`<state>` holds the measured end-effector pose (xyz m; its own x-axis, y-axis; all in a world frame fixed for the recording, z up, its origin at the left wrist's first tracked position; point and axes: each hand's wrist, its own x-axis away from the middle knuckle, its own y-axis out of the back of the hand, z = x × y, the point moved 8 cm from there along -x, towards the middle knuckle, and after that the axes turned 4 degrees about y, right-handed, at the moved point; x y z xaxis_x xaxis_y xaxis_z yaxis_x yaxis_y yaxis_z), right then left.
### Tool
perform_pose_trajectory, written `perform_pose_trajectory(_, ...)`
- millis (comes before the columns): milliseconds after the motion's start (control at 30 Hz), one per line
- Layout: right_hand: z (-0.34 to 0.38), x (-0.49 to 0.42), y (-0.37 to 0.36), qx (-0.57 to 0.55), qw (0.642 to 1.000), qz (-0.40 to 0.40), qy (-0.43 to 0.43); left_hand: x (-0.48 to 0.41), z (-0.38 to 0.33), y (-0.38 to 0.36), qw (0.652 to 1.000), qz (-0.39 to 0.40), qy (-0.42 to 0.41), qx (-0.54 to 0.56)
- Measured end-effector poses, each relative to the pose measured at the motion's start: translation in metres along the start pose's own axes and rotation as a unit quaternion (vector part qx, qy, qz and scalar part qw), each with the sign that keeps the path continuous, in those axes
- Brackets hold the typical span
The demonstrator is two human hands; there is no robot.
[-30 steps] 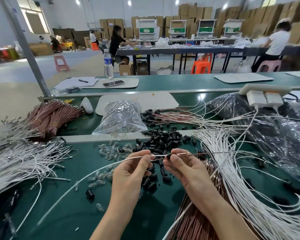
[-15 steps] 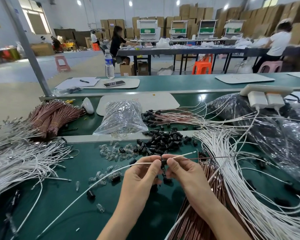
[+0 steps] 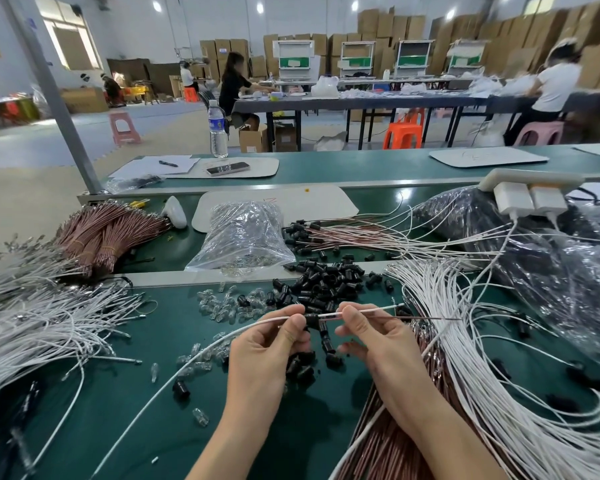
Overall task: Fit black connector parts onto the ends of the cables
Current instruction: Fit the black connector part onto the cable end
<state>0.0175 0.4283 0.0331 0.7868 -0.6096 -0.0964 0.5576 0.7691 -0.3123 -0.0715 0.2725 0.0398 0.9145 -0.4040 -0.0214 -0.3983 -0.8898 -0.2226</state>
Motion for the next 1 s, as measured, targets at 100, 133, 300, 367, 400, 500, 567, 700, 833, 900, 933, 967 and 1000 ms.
perform_pose_trajectory(100,0.002,-0.003,0.007,-0.028,0.999,-0.015,-0.003,-0.003,-0.002,0.004,0.999,-0.013,0.015,0.041)
perform_pose_trajectory(133,0.003,-0.004,0.010,-0.040,0.999,-0.021,-0.001,-0.003,-0.002,0.006,0.998,-0.017,0.019,0.050)
perform_pose_trajectory(300,0.014,-0.007,0.029,-0.116,0.991,-0.062,0.003,-0.010,-0.005,0.022,0.995,-0.040,0.023,0.084)
perform_pose_trajectory(367,0.018,-0.008,0.036,-0.143,0.987,-0.075,0.003,-0.013,-0.006,0.030,0.992,-0.049,0.027,0.109)
perform_pose_trajectory(400,0.019,-0.008,0.039,-0.156,0.984,-0.080,0.004,-0.015,-0.006,0.033,0.990,-0.050,0.033,0.126)
perform_pose_trajectory(500,0.024,-0.007,0.049,-0.195,0.976,-0.100,0.003,-0.019,-0.006,0.040,0.980,-0.048,0.057,0.183)
perform_pose_trajectory(567,0.026,-0.007,0.061,-0.221,0.967,-0.129,0.001,-0.021,-0.007,0.047,0.972,-0.057,0.063,0.220)
perform_pose_trajectory(700,0.030,-0.007,0.079,-0.265,0.949,-0.169,0.011,-0.026,-0.006,0.057,0.964,-0.072,0.067,0.245)
perform_pose_trajectory(833,0.032,-0.007,0.089,-0.262,0.944,-0.199,0.025,-0.028,-0.006,0.061,0.962,-0.080,0.062,0.255)
perform_pose_trajectory(900,0.033,-0.007,0.091,-0.280,0.938,-0.202,0.034,-0.029,-0.006,0.063,0.960,-0.082,0.062,0.261)
perform_pose_trajectory(933,0.034,-0.008,0.090,-0.292,0.937,-0.188,0.039,-0.029,-0.005,0.063,0.957,-0.084,0.066,0.270)
perform_pose_trajectory(967,0.035,-0.009,0.086,-0.302,0.938,-0.164,0.040,-0.030,-0.003,0.063,0.952,-0.087,0.072,0.284)
perform_pose_trajectory(1000,0.033,-0.011,0.080,-0.306,0.942,-0.132,0.034,-0.030,-0.001,0.062,0.945,-0.090,0.079,0.304)
